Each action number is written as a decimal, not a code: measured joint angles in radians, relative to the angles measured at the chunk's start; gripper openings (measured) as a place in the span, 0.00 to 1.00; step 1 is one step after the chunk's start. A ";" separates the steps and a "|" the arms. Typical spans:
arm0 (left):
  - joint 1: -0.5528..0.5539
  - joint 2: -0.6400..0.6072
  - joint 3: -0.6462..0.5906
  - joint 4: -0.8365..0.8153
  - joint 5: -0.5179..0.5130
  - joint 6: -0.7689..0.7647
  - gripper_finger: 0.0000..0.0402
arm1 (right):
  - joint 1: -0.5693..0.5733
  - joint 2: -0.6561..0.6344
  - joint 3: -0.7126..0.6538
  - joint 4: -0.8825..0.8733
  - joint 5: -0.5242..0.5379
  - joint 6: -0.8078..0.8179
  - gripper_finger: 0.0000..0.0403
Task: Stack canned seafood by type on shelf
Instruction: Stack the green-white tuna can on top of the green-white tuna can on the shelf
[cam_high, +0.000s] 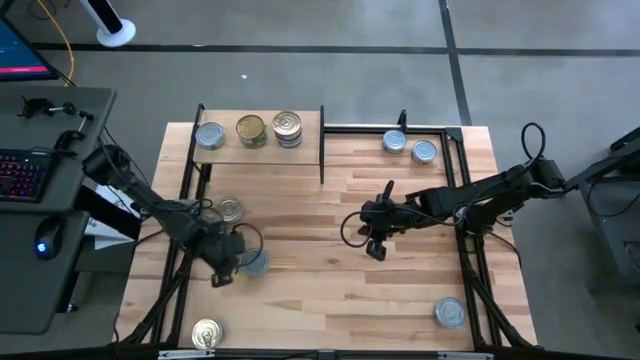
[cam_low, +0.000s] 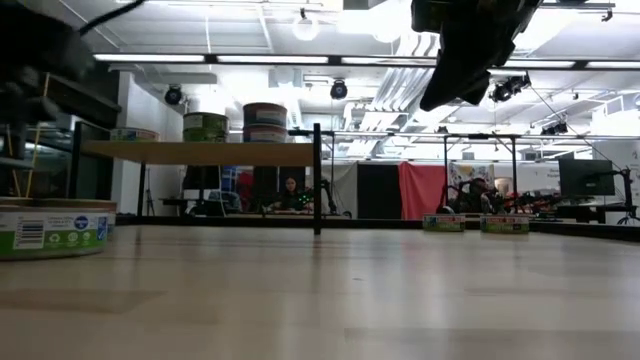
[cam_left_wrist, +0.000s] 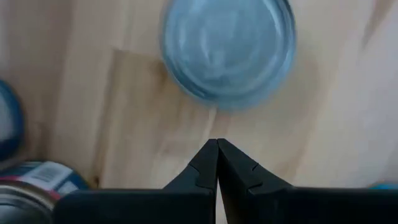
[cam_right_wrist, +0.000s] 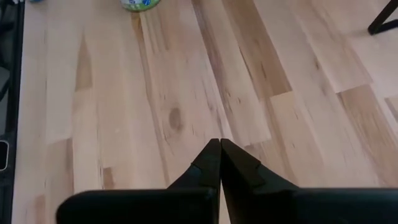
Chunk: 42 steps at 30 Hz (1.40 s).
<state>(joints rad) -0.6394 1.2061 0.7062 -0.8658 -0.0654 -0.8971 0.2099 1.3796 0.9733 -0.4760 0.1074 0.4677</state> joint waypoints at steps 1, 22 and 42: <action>-0.017 -0.001 -0.018 0.006 0.001 -0.002 0.00 | -0.001 0.000 0.000 0.004 0.004 -0.002 0.00; 0.235 0.229 -0.102 0.710 -0.130 0.324 0.00 | -0.003 0.000 0.000 0.025 0.006 0.003 0.00; 0.338 0.366 0.071 0.756 -0.232 0.718 0.00 | -0.011 0.170 0.001 0.093 -0.198 0.091 0.00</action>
<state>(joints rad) -0.3010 1.5718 0.7771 -0.1100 -0.2977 -0.1796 0.1989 1.5492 0.9746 -0.3829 -0.0903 0.5589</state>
